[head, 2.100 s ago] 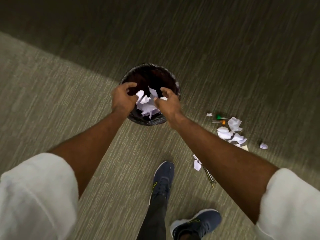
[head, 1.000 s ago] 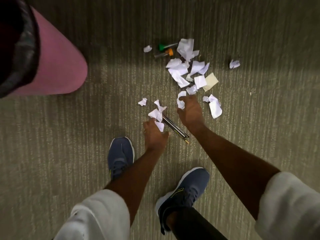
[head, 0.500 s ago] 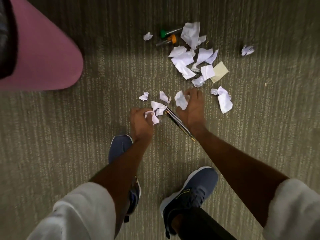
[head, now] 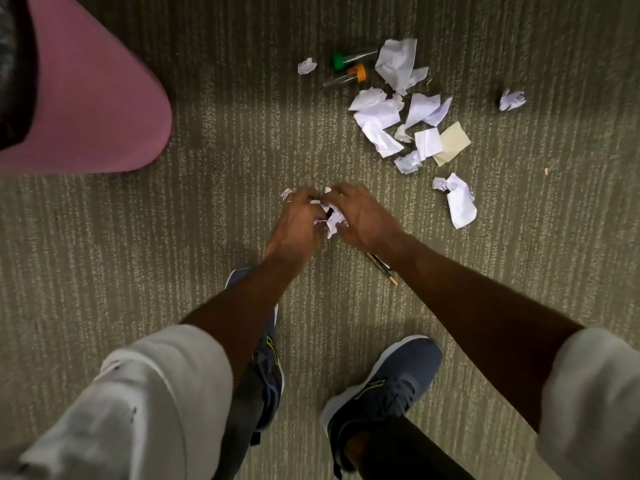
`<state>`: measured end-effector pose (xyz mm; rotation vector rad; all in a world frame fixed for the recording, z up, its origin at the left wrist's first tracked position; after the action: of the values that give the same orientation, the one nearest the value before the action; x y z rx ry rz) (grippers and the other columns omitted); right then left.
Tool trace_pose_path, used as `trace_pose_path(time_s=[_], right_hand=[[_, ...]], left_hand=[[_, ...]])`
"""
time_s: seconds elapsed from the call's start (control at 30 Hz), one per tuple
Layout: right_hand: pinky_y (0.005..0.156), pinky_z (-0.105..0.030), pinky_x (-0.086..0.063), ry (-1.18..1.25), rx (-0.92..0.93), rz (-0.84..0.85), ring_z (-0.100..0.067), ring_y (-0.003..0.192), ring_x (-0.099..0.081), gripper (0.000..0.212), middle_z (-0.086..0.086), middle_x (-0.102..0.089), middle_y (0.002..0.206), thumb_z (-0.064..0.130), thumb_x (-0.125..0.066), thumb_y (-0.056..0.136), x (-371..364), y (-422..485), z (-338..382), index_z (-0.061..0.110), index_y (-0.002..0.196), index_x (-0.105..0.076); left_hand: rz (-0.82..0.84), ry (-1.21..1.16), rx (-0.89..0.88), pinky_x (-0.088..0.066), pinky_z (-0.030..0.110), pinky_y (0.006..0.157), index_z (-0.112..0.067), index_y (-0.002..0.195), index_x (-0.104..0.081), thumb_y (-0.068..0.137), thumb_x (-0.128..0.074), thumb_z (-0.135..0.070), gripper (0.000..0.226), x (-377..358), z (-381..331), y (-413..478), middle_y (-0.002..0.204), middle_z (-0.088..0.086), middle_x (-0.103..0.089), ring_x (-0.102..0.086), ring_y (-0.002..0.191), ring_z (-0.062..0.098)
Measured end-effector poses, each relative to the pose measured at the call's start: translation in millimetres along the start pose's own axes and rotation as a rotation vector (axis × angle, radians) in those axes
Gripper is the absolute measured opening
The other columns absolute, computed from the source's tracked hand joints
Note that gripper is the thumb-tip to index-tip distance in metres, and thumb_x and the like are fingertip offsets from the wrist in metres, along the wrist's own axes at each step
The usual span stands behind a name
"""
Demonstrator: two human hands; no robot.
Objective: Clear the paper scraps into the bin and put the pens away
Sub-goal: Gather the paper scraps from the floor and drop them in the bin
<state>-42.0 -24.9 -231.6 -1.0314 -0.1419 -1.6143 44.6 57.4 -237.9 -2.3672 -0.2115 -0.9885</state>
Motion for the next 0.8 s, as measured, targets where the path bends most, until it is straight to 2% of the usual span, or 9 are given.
trace_pose_path(time_s=[0.07,0.17,0.3,0.4,0.47,0.53,0.67,0.7,0.8], right_hand=[[0.093,-0.046,-0.047,0.065,-0.023,-0.079,-0.032,0.106,-0.054,0.040,-0.010,-0.061,0.118,0.014,-0.065,0.080,9,0,-3,0.013,0.120,-0.063],[0.086,-0.043,-0.048,0.150,-0.109,-0.219,-0.026,0.097,-0.056,0.031,-0.006,-0.062,0.104,0.012,-0.065,0.076,23,-5,-12,0.016,0.107,-0.064],[0.081,-0.031,-0.047,0.182,-0.203,-0.362,-0.017,0.094,-0.054,0.031,-0.002,-0.062,0.100,0.010,-0.069,0.076,38,-14,-15,0.019,0.106,-0.064],[0.080,-0.033,-0.046,0.176,-0.230,-0.401,-0.019,0.095,-0.054,0.033,-0.002,-0.061,0.100,0.010,-0.069,0.075,43,-18,-12,0.019,0.106,-0.062],[0.081,-0.034,-0.047,0.113,-0.215,-0.341,-0.021,0.099,-0.052,0.036,-0.003,-0.060,0.105,0.012,-0.072,0.076,40,-15,-4,0.019,0.109,-0.061],[0.084,-0.037,-0.050,0.030,-0.165,-0.220,-0.022,0.104,-0.050,0.038,-0.004,-0.059,0.111,0.014,-0.075,0.078,30,-9,10,0.019,0.113,-0.060],[0.086,-0.041,-0.054,-0.161,-0.098,-0.022,-0.027,0.118,-0.049,0.050,-0.009,-0.059,0.121,0.020,-0.076,0.082,2,1,37,0.016,0.128,-0.055],[0.086,-0.043,-0.055,-0.203,-0.105,0.007,-0.028,0.122,-0.048,0.053,-0.010,-0.057,0.124,0.018,-0.075,0.083,-4,3,39,0.016,0.131,-0.053],[0.085,-0.047,-0.056,-0.339,-0.129,0.047,-0.030,0.125,-0.048,0.057,-0.012,-0.053,0.130,0.015,-0.072,0.086,-15,7,37,0.017,0.136,-0.048]], left_hand=[[-0.021,-0.025,-0.010,-0.051,0.038,0.090,-0.010,0.100,-0.075,0.089,-0.069,-0.010,0.012,3,0,-2,0.117,0.012,-0.064,-0.059,0.108,0.027],[-0.032,-0.051,-0.007,-0.053,0.039,0.082,-0.012,0.093,-0.076,0.085,-0.071,-0.009,0.009,9,8,0,0.103,0.008,-0.069,-0.065,0.094,0.024],[-0.028,-0.073,-0.022,-0.051,0.042,0.069,-0.010,0.086,-0.072,0.083,-0.071,-0.007,0.005,27,15,0,0.086,0.006,-0.067,-0.061,0.077,0.020],[-0.062,-0.112,-0.009,-0.052,0.036,0.066,-0.015,0.082,-0.067,0.079,-0.077,-0.012,0.011,43,23,-5,0.084,0.000,-0.064,-0.061,0.076,0.017],[-0.097,-0.127,0.042,-0.051,0.031,0.067,-0.020,0.083,-0.065,0.079,-0.078,-0.016,0.015,49,35,-10,0.087,-0.001,-0.062,-0.062,0.078,0.017],[-0.114,-0.161,0.094,-0.057,0.035,0.068,-0.026,0.092,-0.062,0.079,-0.079,-0.020,0.022,50,48,-13,0.089,-0.001,-0.066,-0.065,0.077,0.016],[-0.014,-0.075,0.151,-0.060,0.039,0.077,-0.036,0.138,-0.049,0.082,-0.078,-0.023,0.064,39,63,-13,0.095,0.001,-0.072,-0.069,0.086,0.020],[0.004,-0.052,0.155,-0.060,0.040,0.079,-0.035,0.143,-0.045,0.083,-0.078,-0.023,0.069,36,65,-12,0.098,0.003,-0.072,-0.069,0.088,0.022],[-0.042,-0.069,0.161,-0.058,0.039,0.086,-0.029,0.137,-0.055,0.087,-0.071,-0.020,0.053,36,69,-10,0.107,0.006,-0.073,-0.070,0.095,0.023]])
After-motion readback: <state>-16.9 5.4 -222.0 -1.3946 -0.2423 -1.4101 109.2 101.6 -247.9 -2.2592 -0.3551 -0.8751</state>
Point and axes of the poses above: each hand's wrist, its own y-axis towards the middle knuckle, its own x-axis out of the back of the hand, z = x × y, the point moved 7 cm from there along y, towards the middle knuckle
